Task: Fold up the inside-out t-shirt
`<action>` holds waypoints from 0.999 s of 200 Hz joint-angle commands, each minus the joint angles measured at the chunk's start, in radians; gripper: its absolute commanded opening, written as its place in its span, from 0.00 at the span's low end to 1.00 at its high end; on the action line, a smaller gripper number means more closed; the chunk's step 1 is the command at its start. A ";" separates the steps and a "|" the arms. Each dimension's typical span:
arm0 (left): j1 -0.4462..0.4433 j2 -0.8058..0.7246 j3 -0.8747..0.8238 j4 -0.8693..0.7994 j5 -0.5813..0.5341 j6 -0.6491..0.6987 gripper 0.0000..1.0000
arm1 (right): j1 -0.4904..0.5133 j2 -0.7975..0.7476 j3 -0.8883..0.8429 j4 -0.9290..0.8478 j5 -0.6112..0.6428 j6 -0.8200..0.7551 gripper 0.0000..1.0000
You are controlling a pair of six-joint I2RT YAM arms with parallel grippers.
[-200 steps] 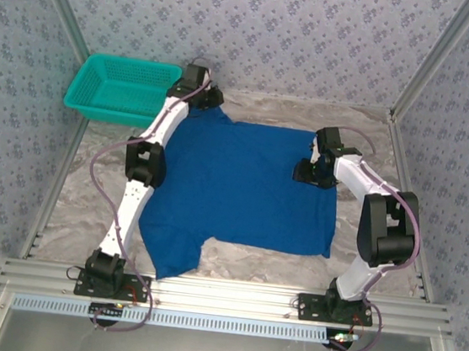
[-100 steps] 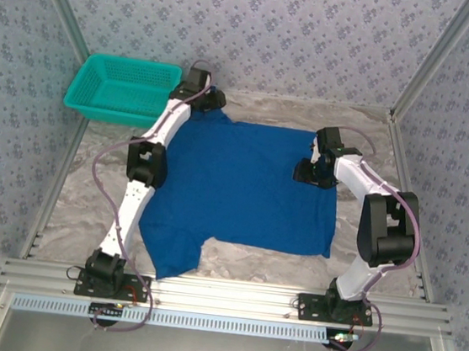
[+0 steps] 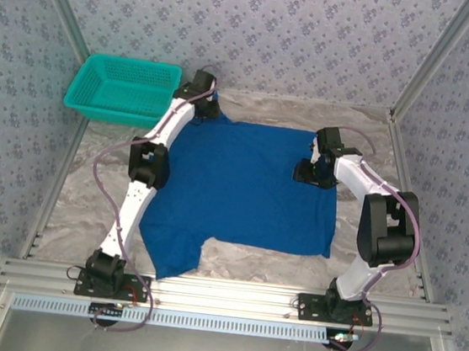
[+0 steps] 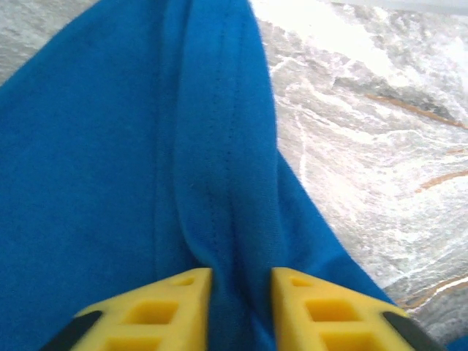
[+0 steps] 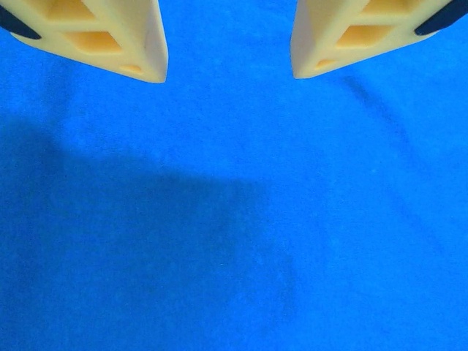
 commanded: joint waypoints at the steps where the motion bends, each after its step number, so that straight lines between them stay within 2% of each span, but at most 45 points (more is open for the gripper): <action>1: 0.006 0.013 0.028 0.057 0.049 0.001 0.18 | 0.009 -0.005 -0.009 -0.010 0.003 -0.012 0.50; 10: 0.011 0.014 0.030 0.087 0.076 -0.014 0.13 | 0.008 -0.006 -0.011 -0.010 0.004 -0.012 0.50; 35: 0.028 0.010 0.035 0.189 0.144 -0.106 0.06 | 0.009 -0.005 -0.012 -0.011 0.006 -0.012 0.50; 65: 0.056 0.022 0.010 0.407 0.309 -0.370 0.05 | 0.009 0.001 -0.010 -0.012 0.003 -0.012 0.50; 78: 0.053 0.041 0.026 0.467 0.317 -0.427 0.05 | 0.009 0.005 -0.006 -0.015 0.003 -0.014 0.50; 95: 0.040 0.062 0.053 0.509 0.313 -0.434 0.05 | 0.010 0.004 -0.008 -0.016 0.006 -0.015 0.50; 101: 0.034 0.064 0.053 0.529 0.316 -0.433 0.07 | 0.011 0.006 -0.008 -0.017 0.005 -0.015 0.50; 110: 0.028 0.071 0.054 0.553 0.325 -0.434 0.18 | 0.010 0.005 -0.009 -0.017 0.006 -0.016 0.50; 120: 0.024 0.082 0.057 0.578 0.349 -0.433 0.23 | 0.011 0.005 -0.010 -0.018 0.006 -0.017 0.50; 129: 0.025 0.090 0.062 0.593 0.374 -0.434 0.34 | 0.010 0.003 -0.010 -0.019 0.005 -0.017 0.50; 145: 0.027 0.101 0.070 0.613 0.437 -0.430 0.45 | 0.010 -0.003 -0.007 -0.020 0.009 -0.017 0.50; 167: 0.038 0.093 0.106 0.539 0.494 -0.373 0.53 | 0.009 -0.015 -0.011 -0.027 0.031 -0.014 0.50; 200: 0.047 -0.005 0.095 0.304 0.462 -0.219 0.59 | -0.020 -0.008 -0.015 -0.082 0.063 0.007 0.50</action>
